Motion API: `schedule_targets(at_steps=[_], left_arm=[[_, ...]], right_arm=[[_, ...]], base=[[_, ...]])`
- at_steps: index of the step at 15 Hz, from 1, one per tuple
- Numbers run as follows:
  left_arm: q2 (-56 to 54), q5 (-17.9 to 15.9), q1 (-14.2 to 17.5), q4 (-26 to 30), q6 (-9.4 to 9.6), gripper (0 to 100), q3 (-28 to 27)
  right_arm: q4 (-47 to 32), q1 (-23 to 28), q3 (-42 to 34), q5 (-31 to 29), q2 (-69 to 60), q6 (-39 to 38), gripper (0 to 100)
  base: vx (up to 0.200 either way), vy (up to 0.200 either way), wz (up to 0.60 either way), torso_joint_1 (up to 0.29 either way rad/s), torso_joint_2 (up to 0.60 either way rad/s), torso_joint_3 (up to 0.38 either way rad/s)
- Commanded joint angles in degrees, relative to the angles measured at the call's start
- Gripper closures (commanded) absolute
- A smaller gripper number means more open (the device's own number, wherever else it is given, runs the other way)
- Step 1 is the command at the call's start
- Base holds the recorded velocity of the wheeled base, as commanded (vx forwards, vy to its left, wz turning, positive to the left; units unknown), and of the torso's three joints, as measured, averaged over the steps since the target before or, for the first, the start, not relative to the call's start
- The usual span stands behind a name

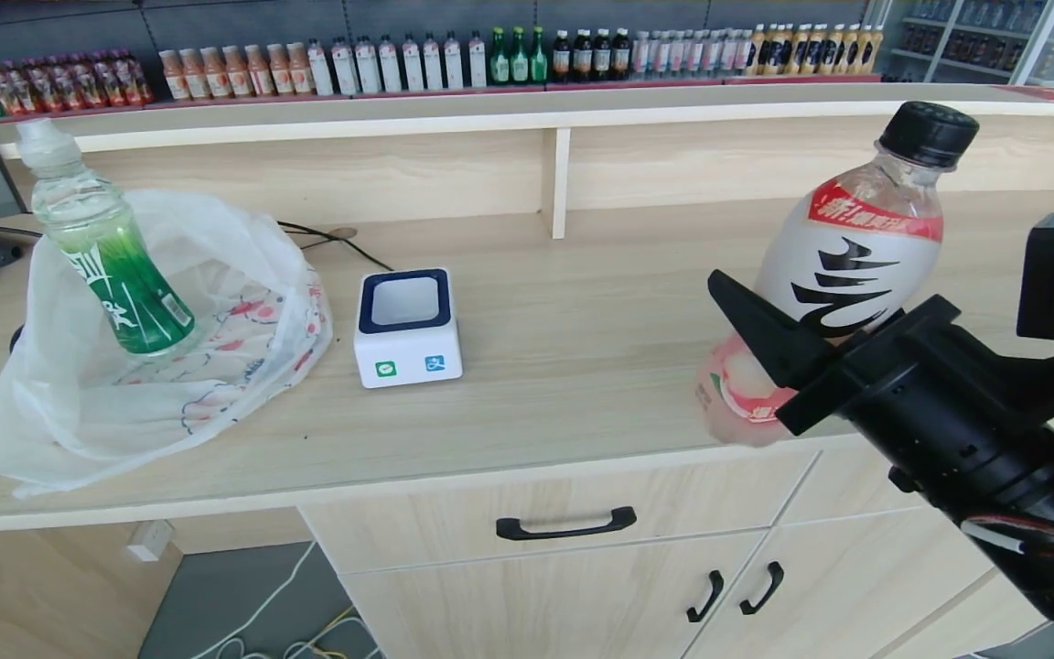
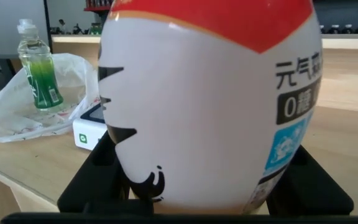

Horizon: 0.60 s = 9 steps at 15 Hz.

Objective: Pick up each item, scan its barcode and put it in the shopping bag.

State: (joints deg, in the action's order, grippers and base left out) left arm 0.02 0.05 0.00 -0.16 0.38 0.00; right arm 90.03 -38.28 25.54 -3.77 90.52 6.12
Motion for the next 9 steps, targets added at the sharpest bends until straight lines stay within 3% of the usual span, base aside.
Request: schedule_targets(at_steps=[1,9], left_arm=[[-0.02,0.04,0.09,-0.02,-0.03,0,0.00],[-0.02,0.04,0.09,-0.02,-0.20,0,0.00]], right_arm=[[-0.03,-0.04,1.18,-0.01,1.51,0.03,100],[-0.03,-0.04,1.71,-0.01,1.07,-0.06,100]], base=[[0.000,0.200,0.00,-0.002,0.00,0.007],[0.000,0.200,0.00,0.001,0.00,0.003]])
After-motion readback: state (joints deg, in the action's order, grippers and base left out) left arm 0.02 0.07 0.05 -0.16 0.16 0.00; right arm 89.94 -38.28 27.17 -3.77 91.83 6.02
